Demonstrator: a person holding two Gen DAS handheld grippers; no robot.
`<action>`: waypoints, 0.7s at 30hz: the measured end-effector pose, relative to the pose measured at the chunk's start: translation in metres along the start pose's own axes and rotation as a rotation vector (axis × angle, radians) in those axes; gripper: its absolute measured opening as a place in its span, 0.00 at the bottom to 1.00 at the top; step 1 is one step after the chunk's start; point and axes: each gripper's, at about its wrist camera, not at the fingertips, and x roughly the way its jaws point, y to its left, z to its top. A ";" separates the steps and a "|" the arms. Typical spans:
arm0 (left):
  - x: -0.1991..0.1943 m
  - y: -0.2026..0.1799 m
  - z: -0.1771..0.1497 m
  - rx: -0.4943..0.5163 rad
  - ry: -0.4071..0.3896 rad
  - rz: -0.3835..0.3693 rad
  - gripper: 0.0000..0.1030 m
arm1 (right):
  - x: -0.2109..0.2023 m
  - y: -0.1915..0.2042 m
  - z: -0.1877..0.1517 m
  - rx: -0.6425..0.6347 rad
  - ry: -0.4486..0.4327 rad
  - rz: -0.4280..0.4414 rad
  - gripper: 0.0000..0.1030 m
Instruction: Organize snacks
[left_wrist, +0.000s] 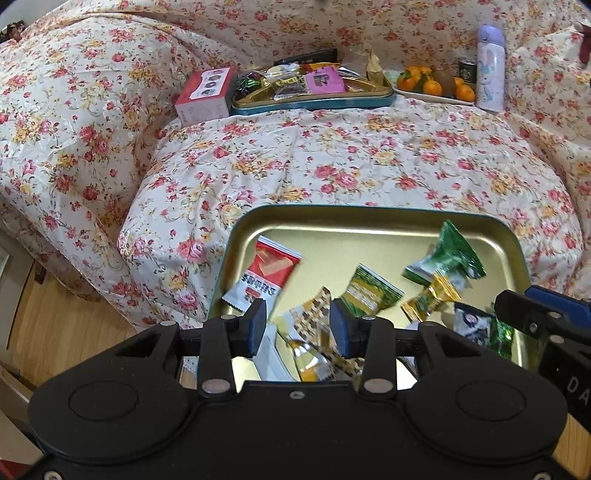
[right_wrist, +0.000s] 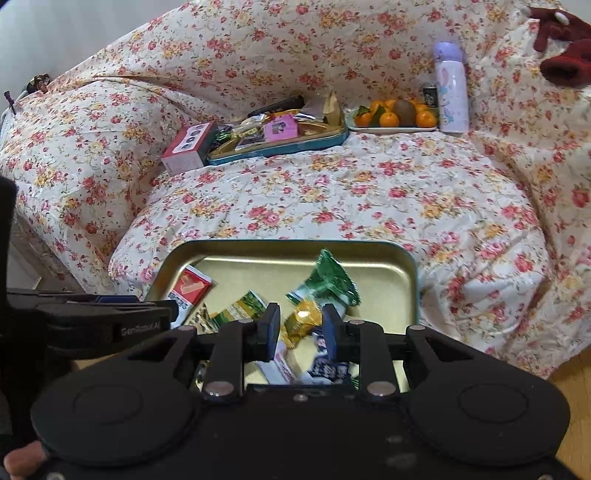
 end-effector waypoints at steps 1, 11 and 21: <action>-0.002 -0.001 -0.002 0.002 -0.004 0.000 0.47 | -0.002 -0.002 -0.002 0.004 -0.003 -0.004 0.26; -0.013 -0.010 -0.018 0.003 -0.009 -0.011 0.47 | -0.016 -0.019 -0.018 0.060 -0.026 -0.055 0.26; -0.027 -0.012 -0.030 -0.009 -0.021 -0.028 0.47 | -0.028 -0.016 -0.026 0.062 -0.052 -0.070 0.26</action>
